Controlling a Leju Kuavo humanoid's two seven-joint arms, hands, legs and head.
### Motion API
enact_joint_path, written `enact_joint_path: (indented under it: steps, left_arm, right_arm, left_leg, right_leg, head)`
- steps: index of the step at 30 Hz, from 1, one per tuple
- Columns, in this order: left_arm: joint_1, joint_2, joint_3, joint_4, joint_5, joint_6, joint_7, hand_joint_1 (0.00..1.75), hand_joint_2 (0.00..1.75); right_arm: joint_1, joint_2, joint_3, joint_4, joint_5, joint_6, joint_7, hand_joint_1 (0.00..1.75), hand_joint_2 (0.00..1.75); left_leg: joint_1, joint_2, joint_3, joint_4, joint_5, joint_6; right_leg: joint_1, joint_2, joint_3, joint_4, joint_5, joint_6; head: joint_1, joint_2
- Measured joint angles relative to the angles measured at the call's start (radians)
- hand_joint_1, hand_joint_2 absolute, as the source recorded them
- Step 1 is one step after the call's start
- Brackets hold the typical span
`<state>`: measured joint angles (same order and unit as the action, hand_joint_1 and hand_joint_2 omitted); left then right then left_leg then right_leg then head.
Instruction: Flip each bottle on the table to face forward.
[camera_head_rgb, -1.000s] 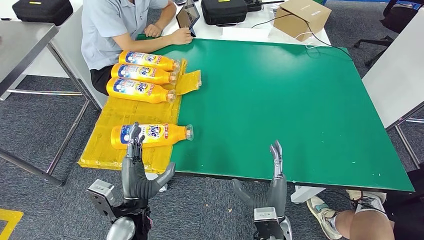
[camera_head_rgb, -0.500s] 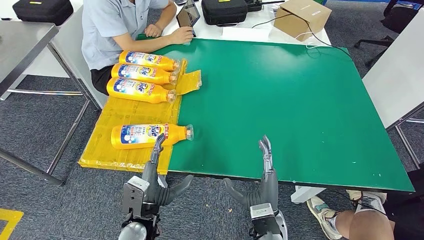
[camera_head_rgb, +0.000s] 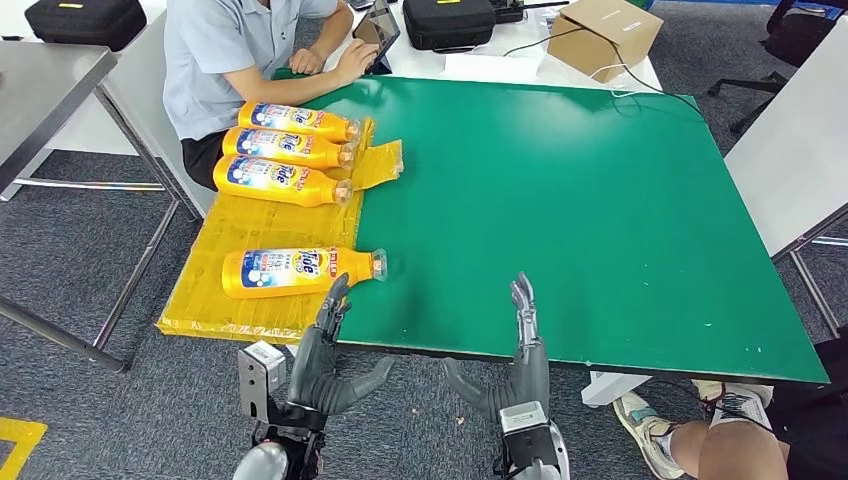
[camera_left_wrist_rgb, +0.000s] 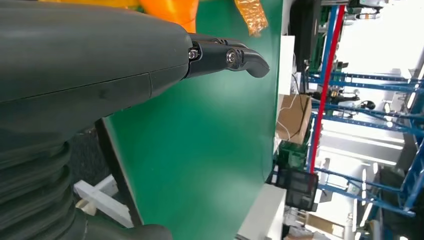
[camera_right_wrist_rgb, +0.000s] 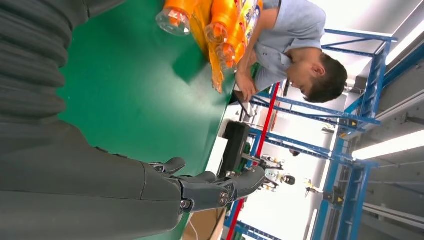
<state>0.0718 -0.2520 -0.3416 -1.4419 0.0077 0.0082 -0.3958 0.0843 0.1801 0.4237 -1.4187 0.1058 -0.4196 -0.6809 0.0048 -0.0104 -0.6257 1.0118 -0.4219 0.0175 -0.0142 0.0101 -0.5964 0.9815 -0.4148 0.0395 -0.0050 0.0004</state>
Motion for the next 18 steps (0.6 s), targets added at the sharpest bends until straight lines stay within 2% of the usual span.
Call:
enact_joint_path:
  steps: [12,18]
  left_arm:
    - [0.001,0.004,-0.022,-0.001,-0.019,0.013,-0.001,0.0,1.75]
    - [0.001,0.006,-0.023,-0.001,-0.028,0.051,0.002,0.0,1.75]
  right_arm:
    - [-0.003,0.003,-0.001,0.003,0.001,0.008,0.0,0.0,1.75]
    - [-0.004,0.005,0.0,0.005,0.004,0.01,0.0,0.0,1.75]
  left_leg:
    - [0.0,0.0,0.0,0.0,0.0,0.0]
    - [0.0,0.0,0.0,0.0,0.0,0.0]
  right_leg:
    - [0.0,0.0,0.0,0.0,0.0,0.0]
    - [0.0,0.0,0.0,0.0,0.0,0.0]
  head:
    - [0.0,0.0]
    - [0.0,0.0]
